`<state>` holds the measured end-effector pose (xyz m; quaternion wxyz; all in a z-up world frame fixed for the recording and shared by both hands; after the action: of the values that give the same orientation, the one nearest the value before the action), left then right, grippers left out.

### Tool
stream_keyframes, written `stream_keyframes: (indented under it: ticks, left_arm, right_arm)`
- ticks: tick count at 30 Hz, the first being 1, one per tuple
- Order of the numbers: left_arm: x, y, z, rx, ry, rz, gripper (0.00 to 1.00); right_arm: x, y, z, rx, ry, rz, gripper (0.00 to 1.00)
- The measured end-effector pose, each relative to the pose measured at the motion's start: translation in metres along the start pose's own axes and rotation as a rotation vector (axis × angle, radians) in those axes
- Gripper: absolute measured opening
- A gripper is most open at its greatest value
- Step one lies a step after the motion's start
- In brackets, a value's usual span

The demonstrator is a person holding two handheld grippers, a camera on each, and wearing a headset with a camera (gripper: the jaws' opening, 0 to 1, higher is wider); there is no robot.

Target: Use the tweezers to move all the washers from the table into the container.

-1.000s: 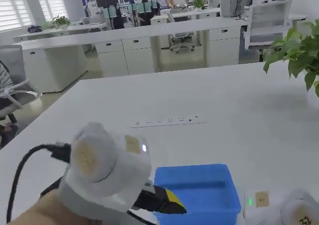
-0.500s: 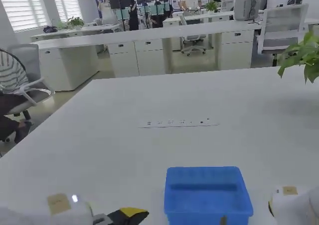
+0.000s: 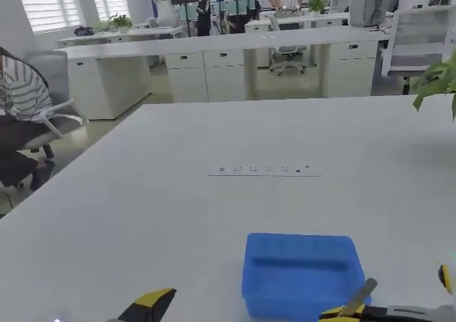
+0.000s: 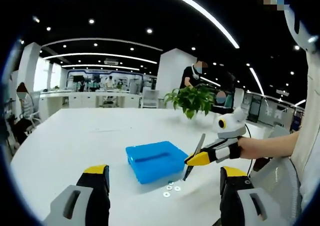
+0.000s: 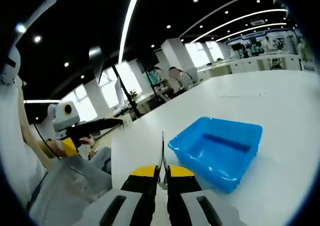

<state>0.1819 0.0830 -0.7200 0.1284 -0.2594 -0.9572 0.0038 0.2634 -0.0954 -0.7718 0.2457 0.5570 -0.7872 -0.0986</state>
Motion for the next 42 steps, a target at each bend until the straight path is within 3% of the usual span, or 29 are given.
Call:
stream_keyframes:
  ticks: [4, 9, 12, 18, 23, 31, 36, 42]
  left_arm:
    - [0.003, 0.005, -0.003, -0.028, -0.015, -0.045, 0.90]
    - [0.006, 0.002, -0.008, -0.047, -0.051, -0.039, 0.86]
    - [0.006, 0.002, -0.007, -0.082, -0.048, -0.052, 0.88]
    - [0.006, 0.006, -0.006, -0.041, -0.045, -0.047, 0.89]
    - [0.007, 0.008, -0.004, -0.022, -0.040, -0.054, 0.91]
    - [0.009, 0.010, -0.005, -0.063, -0.044, -0.078, 0.93]
    - [0.010, 0.013, -0.005, -0.057, -0.054, -0.090, 0.93]
    - [0.011, 0.013, -0.005, -0.061, -0.055, -0.092, 0.93]
  right_arm:
    - [0.006, 0.000, -0.007, 0.041, 0.020, 0.036, 0.03]
    - [0.012, -0.007, -0.024, 0.093, 0.055, 0.065, 0.03]
    - [0.013, -0.011, -0.038, 0.117, 0.061, 0.069, 0.03]
    - [0.007, -0.029, -0.056, 0.141, 0.092, 0.094, 0.03]
    - [-0.003, -0.048, -0.055, 0.138, 0.134, 0.132, 0.03]
    - [-0.022, -0.079, -0.050, 0.167, 0.226, 0.194, 0.03]
    - [-0.033, -0.088, -0.042, 0.194, 0.286, 0.200, 0.03]
    - [-0.033, -0.094, -0.036, 0.220, 0.324, 0.219, 0.03]
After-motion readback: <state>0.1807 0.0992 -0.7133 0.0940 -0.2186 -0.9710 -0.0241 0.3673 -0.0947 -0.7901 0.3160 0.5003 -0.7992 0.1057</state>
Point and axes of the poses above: the centre of the closed fingertips' face, and the gripper's own axes: x roughly backward along the fingers, y roughly to its left, z roughly out of its underside, the point moved 6 cm from there along x, roughly backward along the fingers, and after that the axes turned 1 degree about -x, right-handed, at the moved point
